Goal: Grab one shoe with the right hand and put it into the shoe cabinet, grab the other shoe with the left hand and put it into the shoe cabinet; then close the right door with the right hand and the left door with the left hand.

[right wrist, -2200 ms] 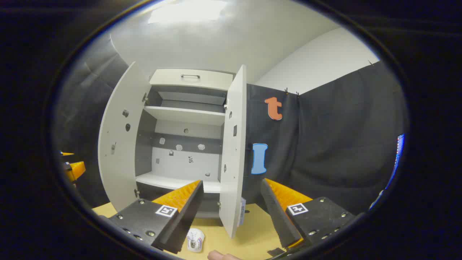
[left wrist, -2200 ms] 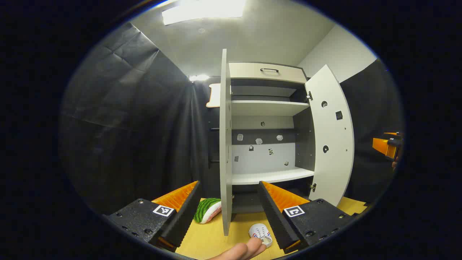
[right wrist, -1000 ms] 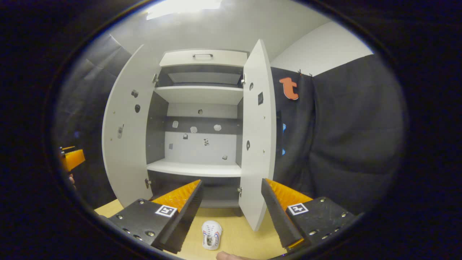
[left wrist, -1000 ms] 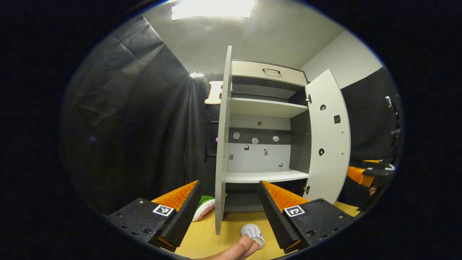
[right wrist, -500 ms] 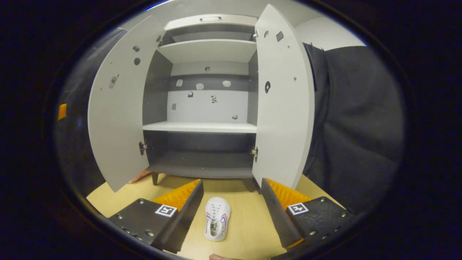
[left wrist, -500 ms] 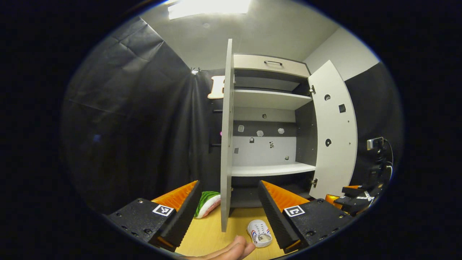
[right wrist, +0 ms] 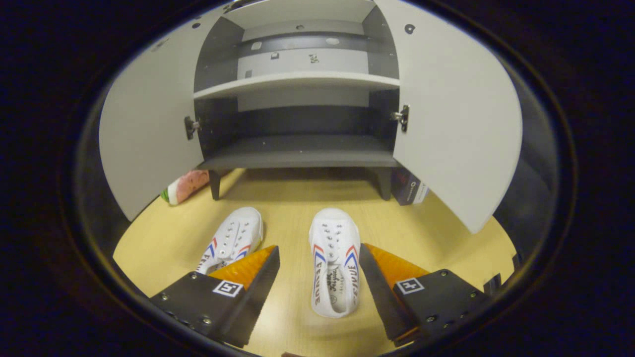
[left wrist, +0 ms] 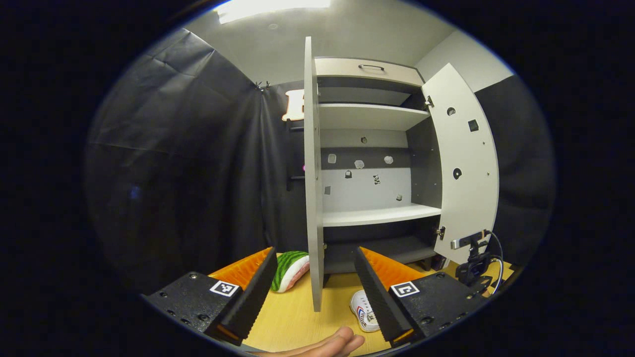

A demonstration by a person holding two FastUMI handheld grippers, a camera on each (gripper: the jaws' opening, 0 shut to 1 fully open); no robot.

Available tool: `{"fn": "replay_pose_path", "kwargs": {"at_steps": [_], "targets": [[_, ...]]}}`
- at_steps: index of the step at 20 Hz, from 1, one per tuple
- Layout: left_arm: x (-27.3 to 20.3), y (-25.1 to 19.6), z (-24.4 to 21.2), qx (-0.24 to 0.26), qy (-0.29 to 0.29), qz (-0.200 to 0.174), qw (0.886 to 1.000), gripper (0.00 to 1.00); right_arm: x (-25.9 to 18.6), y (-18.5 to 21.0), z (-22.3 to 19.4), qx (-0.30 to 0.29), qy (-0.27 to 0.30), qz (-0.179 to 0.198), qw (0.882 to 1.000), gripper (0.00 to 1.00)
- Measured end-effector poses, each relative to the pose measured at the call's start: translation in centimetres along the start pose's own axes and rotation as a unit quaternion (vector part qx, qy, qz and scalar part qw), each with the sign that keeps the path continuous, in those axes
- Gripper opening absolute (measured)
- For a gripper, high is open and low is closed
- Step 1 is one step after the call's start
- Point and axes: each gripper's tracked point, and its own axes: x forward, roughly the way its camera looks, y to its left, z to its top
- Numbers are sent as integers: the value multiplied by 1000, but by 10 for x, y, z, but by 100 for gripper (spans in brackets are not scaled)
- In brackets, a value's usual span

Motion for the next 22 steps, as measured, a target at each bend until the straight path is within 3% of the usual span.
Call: {"fn": "replay_pose_path", "kwargs": {"at_steps": [6, 7, 10, 12, 14, 15, 17, 19, 22], "targets": [[-2, 13, 0, 3, -11, 9, 1000, 95, 29, 16, -42, 43, 60, 17, 997, 91], [-2, 12, -1, 3, -11, 6, 1000, 95, 33, 18, -45, 52, 65, 26, 996, 81], [0, 13, -5, 2, -8, 1, 1000, 95, 49, 16, -43, 108, 55, 49, 991, 80], [2, 15, -4, 1, -12, 2, 1000, 96, 53, 5, -48, 118, 53, 40, 991, 66], [3, 13, -4, 2, -15, -1, 1000, 95, 59, 3, -43, 133, 24, 57, 989, 21], [4, 12, -3, 2, -17, -2, 1000, 95, 60, 4, -45, 132, 23, 70, 989, 14], [4, 6, -5, 1, -16, -8, 1000, 95, 60, 4, -42, 129, 15, 70, 989, 5], [3, 1, -5, 1, -17, -12, 1000, 95, 53, 3, -36, 119, -7, 73, 990, 5], [-1, -11, -5, 3, -24, -24, 999, 95, 52, 5, -34, 173, -30, 88, 981, 1]]}}
